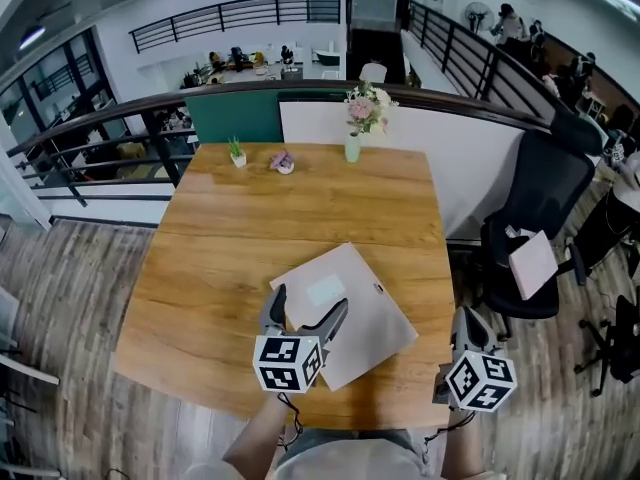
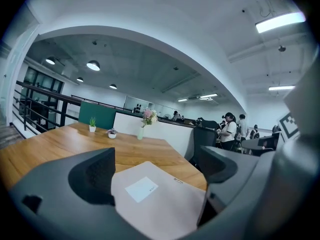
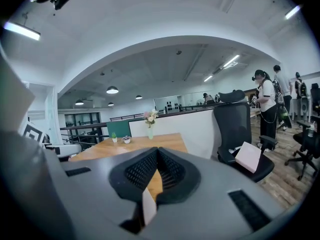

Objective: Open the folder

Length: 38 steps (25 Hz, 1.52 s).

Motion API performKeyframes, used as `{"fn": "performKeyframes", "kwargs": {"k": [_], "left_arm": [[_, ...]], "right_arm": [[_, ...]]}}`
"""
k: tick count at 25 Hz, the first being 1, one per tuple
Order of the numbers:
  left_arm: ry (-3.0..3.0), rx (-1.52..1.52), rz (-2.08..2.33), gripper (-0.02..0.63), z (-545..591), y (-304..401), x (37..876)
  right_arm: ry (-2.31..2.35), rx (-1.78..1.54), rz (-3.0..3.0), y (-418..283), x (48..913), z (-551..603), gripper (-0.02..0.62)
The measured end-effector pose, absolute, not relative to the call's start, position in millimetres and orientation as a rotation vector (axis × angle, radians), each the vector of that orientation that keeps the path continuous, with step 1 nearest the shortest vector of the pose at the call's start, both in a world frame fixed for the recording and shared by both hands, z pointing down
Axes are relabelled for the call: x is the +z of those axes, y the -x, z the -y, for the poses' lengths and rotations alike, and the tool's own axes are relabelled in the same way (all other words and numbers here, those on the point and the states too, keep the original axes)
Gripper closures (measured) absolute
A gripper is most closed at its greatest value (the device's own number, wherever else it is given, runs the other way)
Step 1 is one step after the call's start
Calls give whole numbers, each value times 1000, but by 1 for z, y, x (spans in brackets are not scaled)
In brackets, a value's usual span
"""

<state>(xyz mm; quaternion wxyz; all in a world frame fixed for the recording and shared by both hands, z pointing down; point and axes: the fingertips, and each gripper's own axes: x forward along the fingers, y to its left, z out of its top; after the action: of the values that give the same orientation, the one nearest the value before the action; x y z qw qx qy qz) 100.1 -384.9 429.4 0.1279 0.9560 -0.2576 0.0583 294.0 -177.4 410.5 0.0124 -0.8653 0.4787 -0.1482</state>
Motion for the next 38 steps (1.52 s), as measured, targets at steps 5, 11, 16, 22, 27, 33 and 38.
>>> {"fn": "performKeyframes", "kwargs": {"k": [5, 11, 16, 22, 27, 33, 38], "left_arm": [[-2748, 195, 747, 87, 382, -108, 438], [-2741, 225, 737, 88, 373, -125, 441], [-2758, 295, 643, 88, 345, -160, 454], [-2776, 394, 537, 87, 315, -201, 471], [-2824, 538, 373, 89, 282, -230, 486], [-2892, 860, 148, 89, 239, -244, 524], [-2885, 1142, -18, 89, 217, -245, 559]], "right_arm": [[2697, -463, -1536, -308, 407, 188, 594], [2706, -487, -1533, -329, 409, 177, 594], [2740, -540, -1450, -354, 421, 142, 594], [2754, -576, -1390, -379, 433, 107, 594], [2726, -638, -1356, -393, 453, 93, 594], [2670, -724, -1355, -395, 481, 86, 594], [2656, -788, -1322, -400, 504, 72, 594]]}}
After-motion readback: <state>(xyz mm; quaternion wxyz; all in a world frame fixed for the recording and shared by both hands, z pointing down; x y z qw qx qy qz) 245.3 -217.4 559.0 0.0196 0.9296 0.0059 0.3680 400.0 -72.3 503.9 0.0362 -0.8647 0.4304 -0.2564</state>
